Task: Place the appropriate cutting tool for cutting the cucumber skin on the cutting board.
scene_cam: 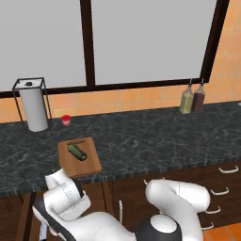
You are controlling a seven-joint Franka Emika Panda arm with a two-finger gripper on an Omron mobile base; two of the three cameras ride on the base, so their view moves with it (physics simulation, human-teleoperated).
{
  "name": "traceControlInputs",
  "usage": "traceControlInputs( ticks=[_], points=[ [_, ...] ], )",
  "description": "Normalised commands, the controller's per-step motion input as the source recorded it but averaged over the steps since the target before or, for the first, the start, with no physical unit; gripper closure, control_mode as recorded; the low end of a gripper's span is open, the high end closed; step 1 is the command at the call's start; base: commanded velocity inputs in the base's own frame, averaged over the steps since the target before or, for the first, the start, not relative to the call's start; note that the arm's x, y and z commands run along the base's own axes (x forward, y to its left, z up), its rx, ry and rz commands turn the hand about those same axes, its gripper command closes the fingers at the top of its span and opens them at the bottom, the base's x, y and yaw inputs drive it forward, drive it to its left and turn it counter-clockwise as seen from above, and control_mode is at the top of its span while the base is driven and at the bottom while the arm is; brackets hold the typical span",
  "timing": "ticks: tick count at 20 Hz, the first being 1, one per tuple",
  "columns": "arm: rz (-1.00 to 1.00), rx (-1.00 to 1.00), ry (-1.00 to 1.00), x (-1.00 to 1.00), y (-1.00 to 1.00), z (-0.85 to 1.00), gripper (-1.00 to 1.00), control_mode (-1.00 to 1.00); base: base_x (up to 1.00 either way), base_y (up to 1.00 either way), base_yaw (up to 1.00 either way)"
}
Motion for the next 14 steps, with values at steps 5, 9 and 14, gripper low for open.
traceControlInputs(
  ticks=[5, 9, 14],
  points=[
    [0.1, -0.08, -0.12, -0.23, -0.05, 1.0, 1.0, -1.0, 0.0, 0.0, 0.0],
    [0.03, -0.03, -0.05, 0.42, 0.0, 1.0, 1.0, -1.0, 0.0, 0.0, 0.0],
    [0.0, 0.0, 0.0, 0.98, 0.0, 0.61, 1.0, -1.0, 0.0, 0.0, 0.0]
  ],
)
